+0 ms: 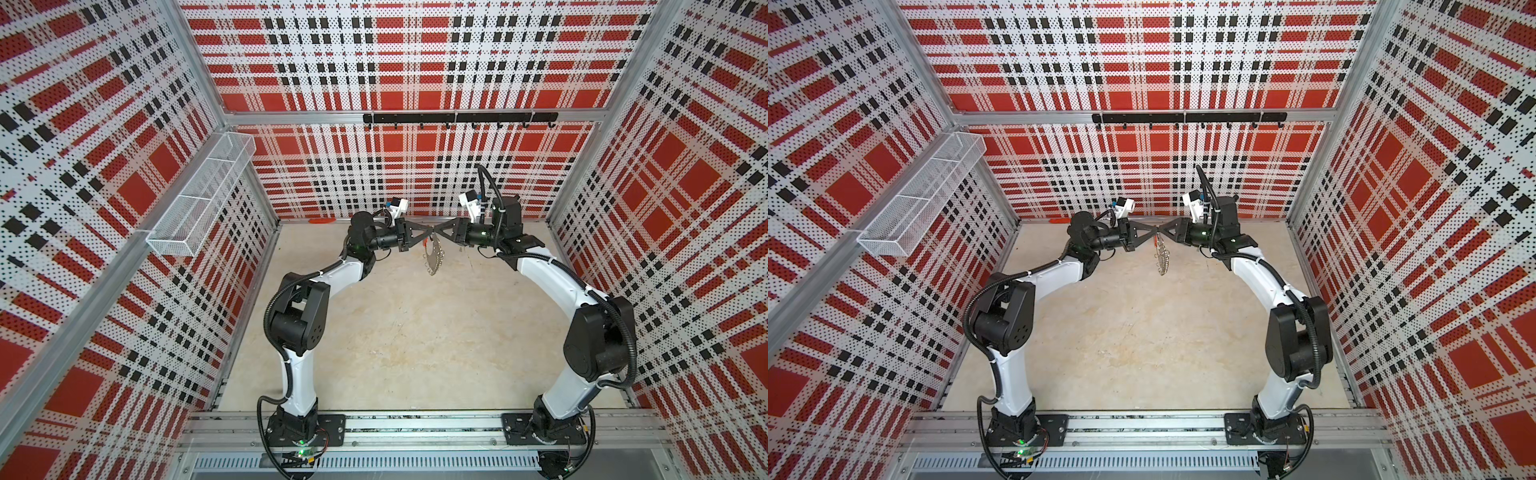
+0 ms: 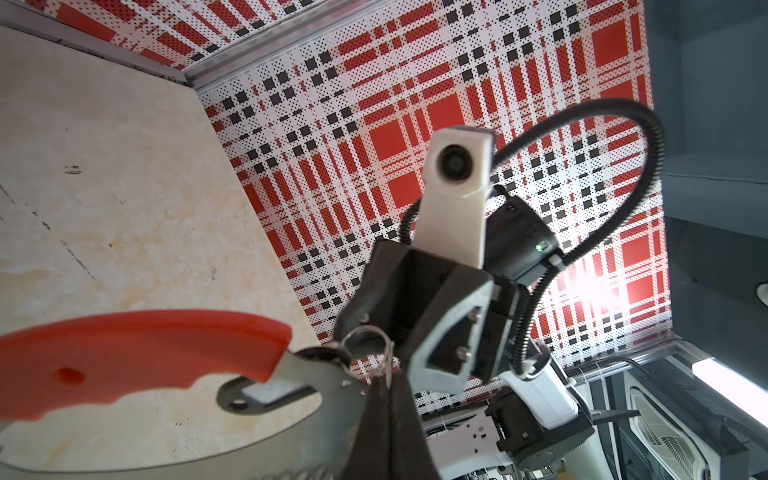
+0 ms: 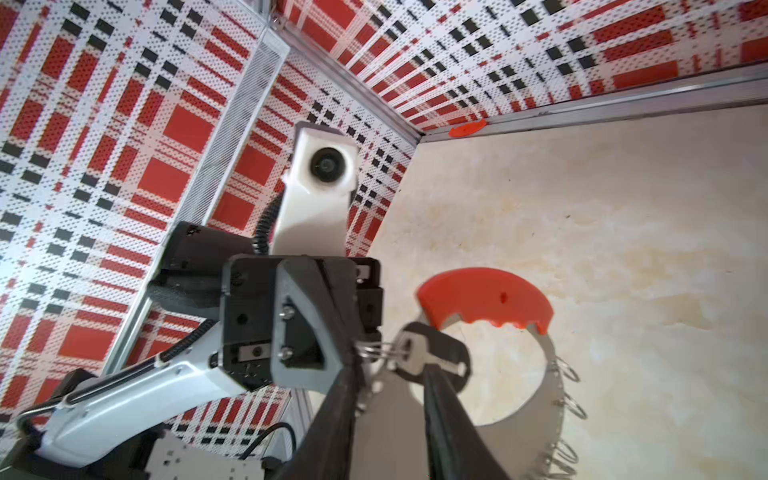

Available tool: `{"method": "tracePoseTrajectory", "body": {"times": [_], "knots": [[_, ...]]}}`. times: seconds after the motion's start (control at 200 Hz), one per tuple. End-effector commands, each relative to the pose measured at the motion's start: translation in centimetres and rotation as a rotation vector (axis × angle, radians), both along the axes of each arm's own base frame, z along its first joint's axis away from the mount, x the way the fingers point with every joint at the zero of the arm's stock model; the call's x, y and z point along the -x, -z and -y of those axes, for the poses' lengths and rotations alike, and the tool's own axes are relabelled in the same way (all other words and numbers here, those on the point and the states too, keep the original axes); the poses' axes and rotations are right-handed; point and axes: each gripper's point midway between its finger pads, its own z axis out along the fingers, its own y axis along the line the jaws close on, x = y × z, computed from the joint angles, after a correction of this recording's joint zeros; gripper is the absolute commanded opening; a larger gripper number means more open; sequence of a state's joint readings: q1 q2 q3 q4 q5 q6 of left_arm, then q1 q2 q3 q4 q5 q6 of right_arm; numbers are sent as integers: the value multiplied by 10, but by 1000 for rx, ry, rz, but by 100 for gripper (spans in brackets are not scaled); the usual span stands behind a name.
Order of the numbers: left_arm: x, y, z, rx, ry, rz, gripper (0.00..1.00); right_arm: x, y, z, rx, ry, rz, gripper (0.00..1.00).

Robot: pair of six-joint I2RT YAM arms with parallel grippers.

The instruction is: Put the keys on the keyring

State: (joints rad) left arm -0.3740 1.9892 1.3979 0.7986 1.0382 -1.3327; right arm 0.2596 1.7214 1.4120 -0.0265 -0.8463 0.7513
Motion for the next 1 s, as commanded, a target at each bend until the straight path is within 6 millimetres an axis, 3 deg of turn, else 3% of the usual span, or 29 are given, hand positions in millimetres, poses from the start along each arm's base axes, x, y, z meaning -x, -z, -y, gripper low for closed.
{"method": "tracePoseTrajectory", "body": {"times": [0.0,0.616,0.992], "knots": [[2,-33,-3,52,-5,113,0,6,-34,-2,-136,-48,22,33],[5,-39,-3,66,2,120,0,8,-41,-12,-271,-110,-9,22],[5,-40,-3,69,3,121,0,6,-37,-17,-273,-119,-22,22]]}}
